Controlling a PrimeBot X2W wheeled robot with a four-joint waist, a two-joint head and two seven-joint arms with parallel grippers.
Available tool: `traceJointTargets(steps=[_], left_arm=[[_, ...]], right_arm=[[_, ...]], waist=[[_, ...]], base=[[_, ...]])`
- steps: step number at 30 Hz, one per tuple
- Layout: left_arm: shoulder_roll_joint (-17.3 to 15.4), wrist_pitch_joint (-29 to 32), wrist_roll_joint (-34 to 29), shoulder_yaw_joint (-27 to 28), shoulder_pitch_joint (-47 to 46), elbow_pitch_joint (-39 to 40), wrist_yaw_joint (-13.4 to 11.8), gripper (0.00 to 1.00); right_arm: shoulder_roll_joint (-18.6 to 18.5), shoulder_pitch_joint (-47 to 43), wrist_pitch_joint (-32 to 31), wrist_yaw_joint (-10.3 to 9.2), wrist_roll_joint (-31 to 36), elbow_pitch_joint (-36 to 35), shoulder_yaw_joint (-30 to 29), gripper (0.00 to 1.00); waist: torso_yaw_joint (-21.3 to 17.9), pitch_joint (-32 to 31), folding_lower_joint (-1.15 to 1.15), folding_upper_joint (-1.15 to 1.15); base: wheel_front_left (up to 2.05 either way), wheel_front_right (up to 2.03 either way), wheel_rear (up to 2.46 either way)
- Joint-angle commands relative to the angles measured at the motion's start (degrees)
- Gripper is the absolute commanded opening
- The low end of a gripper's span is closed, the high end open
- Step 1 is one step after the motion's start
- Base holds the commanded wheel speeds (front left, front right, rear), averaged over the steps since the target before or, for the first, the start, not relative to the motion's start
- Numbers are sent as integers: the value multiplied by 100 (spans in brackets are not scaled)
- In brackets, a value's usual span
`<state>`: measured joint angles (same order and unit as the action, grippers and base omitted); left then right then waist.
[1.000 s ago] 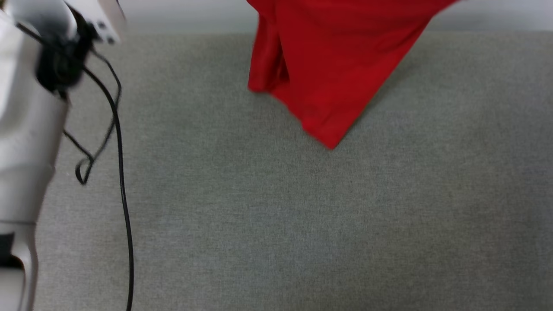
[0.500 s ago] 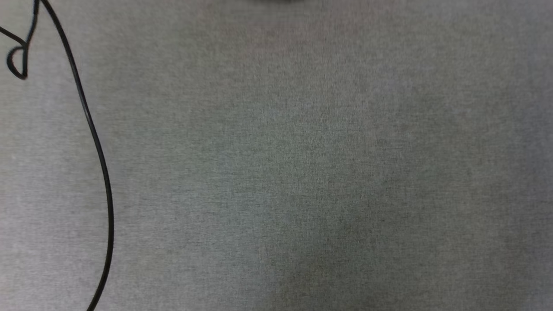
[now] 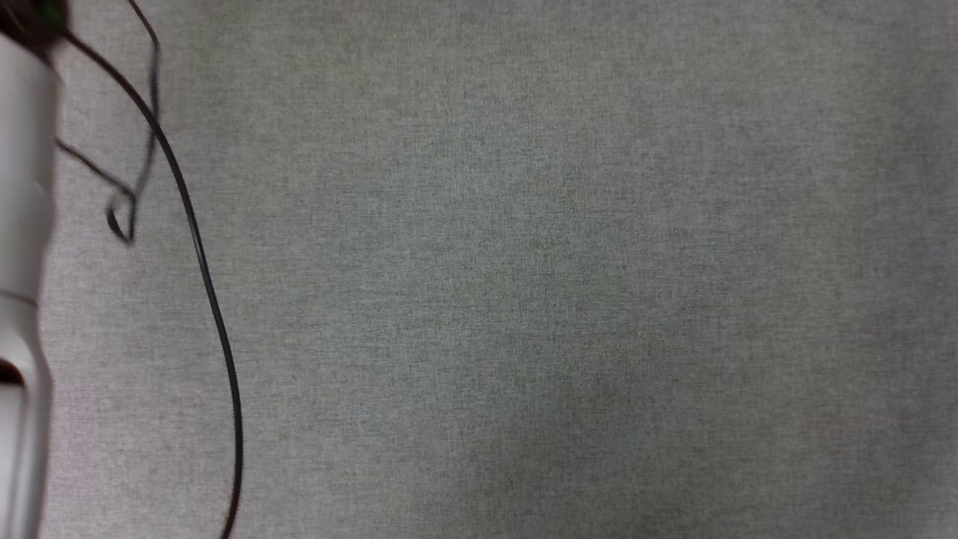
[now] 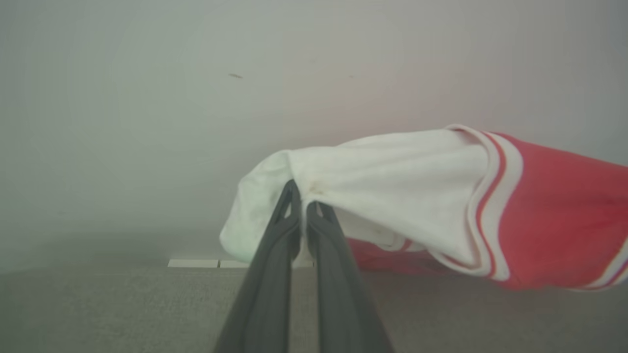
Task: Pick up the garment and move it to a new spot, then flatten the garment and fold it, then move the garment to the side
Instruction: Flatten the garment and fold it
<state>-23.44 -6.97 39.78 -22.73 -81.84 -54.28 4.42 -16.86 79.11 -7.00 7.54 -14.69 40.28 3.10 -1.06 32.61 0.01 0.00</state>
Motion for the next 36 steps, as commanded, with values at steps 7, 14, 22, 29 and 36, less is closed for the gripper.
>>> traceJointTargets(steps=[7,14,22,29,36], left_arm=[[40,-354,431,51,1519,-256,239,0],[1,-702,791,139,3228,-60,274,0],[-74,-813,821,188,4935,651,190,0],[-134,-779,856,174,6299,1473,-205,0],[-356,-422,984,114,7602,2518,-649,0]], right_arm=[[-109,-1641,350,-11,-515,214,160,0],[-295,-3479,568,-15,-974,-32,60,0],[-217,-5574,352,-21,-1132,-998,-555,0],[334,-7343,-246,-21,-815,-2276,-1241,0],[1063,-8832,-873,-19,-376,-3457,-1814,0]], waist=[[28,-502,-1,0],[96,-1168,-1,0],[229,-1829,-1,0],[257,-2383,-1,0],[270,-2795,-1,0]], base=[[0,0,0],[0,0,0],[0,0,0],[0,0,0],[0,0,0]])
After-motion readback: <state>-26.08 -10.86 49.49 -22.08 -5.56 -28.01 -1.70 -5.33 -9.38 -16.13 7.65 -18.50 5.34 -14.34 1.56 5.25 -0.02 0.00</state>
